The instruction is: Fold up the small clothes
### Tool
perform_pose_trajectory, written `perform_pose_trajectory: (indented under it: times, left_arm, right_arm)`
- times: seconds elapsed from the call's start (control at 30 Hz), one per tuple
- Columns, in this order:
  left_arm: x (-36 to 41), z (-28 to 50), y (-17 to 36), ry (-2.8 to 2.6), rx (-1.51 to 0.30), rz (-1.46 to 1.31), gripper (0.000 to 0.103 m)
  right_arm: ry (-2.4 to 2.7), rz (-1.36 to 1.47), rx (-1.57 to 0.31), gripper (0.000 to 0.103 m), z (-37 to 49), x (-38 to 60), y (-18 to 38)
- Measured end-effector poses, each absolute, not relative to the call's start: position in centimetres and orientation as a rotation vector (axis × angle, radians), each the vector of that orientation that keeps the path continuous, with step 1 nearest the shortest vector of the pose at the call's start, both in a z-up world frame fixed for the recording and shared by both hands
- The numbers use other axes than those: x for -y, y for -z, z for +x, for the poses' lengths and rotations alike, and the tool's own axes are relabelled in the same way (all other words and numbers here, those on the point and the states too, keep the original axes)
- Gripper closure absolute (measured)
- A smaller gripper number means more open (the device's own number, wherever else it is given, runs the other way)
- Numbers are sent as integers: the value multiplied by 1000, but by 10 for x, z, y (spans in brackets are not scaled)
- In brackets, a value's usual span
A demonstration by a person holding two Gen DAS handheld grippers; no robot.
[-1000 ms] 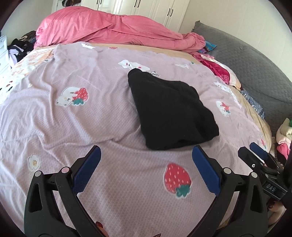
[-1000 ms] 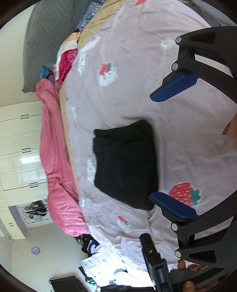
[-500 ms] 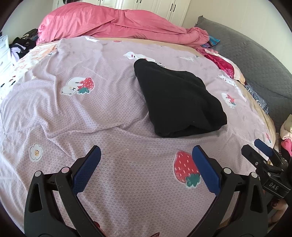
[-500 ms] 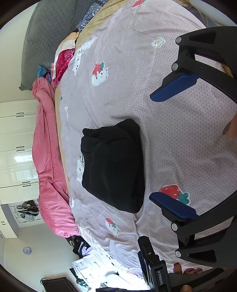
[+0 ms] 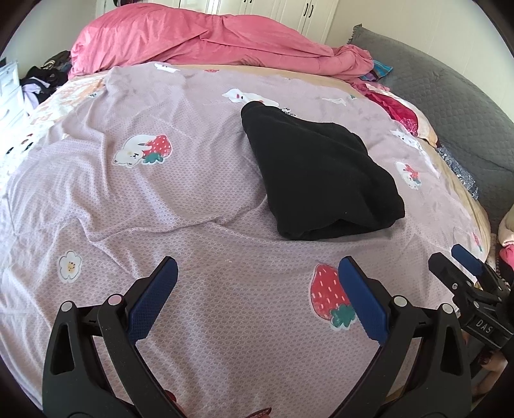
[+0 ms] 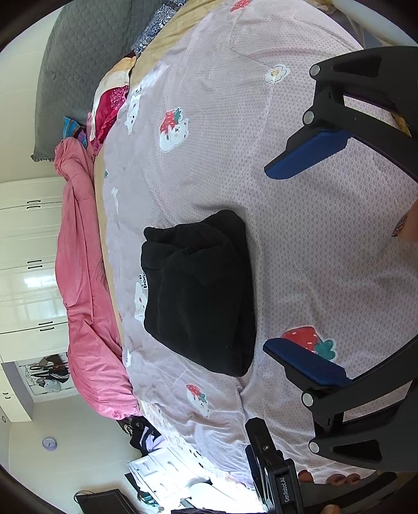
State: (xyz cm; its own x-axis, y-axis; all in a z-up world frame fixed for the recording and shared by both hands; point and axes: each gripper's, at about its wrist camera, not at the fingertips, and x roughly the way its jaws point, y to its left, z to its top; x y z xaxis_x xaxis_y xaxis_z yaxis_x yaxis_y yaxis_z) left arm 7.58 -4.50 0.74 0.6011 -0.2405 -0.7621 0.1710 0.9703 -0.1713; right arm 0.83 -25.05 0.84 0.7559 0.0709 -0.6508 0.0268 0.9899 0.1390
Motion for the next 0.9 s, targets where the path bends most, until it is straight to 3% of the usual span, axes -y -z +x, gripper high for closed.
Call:
perform_pose_trajectory:
  times: [0.9]
  left_arm:
    - [46,77,-7,209,-906,-64,9]
  right_arm:
    - [-18,141,-716,4,7,251,-9]
